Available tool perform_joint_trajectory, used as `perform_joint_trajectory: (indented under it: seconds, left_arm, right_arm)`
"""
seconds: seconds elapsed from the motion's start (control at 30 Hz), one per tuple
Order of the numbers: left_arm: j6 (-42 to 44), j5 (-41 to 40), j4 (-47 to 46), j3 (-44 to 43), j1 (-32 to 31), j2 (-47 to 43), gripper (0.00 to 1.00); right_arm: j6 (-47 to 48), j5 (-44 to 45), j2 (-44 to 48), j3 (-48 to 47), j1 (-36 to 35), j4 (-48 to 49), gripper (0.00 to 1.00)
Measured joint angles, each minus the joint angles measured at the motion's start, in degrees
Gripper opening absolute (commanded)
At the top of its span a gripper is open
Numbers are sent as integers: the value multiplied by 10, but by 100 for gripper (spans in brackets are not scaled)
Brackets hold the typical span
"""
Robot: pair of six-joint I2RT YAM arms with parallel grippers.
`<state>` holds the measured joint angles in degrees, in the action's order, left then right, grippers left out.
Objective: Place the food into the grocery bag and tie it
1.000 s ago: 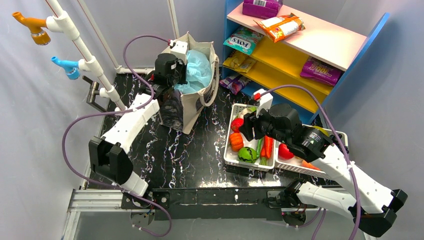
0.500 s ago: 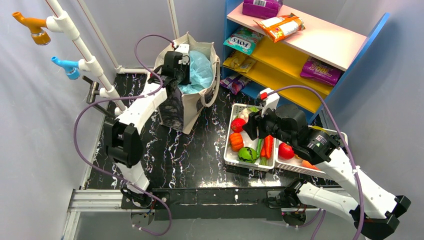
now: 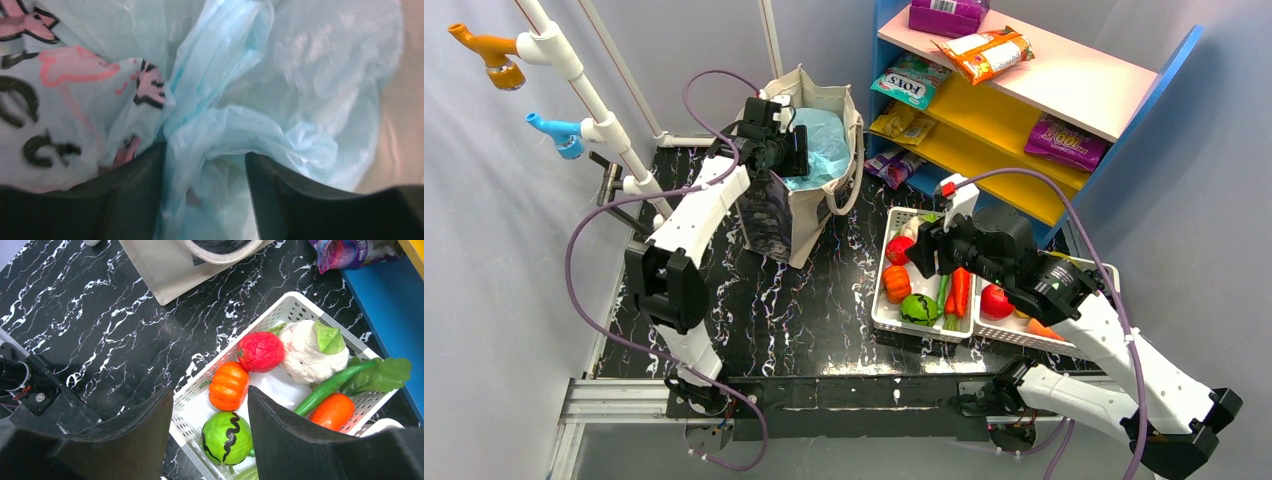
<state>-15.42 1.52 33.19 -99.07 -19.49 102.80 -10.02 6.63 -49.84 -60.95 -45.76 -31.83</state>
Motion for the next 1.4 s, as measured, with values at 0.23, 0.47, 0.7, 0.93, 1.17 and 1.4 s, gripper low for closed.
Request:
perform_joint_trajectory:
  seconds: [0.23,0.47,0.7,0.93,1.17,1.4]
  left_arm:
    - [5,7,78,-95,0,-46,86]
    - [5,-39,163,-293,0,-48,87]
    - [7,-125,238,-242,2,-85,85]
    - [5,-156,260,-148,35,-103,83]
    - [-9,-135,229,-78,75,-127,54]
    - [-24,-89,199,-51,78,-133,0]
  right_arm:
    - [1,-18,-10,0,0,8,63]
    - [0,-23,-1,16,0,20,63]
    - [-1,-23,8,19,1,19,63]
    - [-3,-23,24,26,3,17,63]
    - [-3,-25,23,26,4,16,63]
    - [-3,-30,15,26,4,13,63]
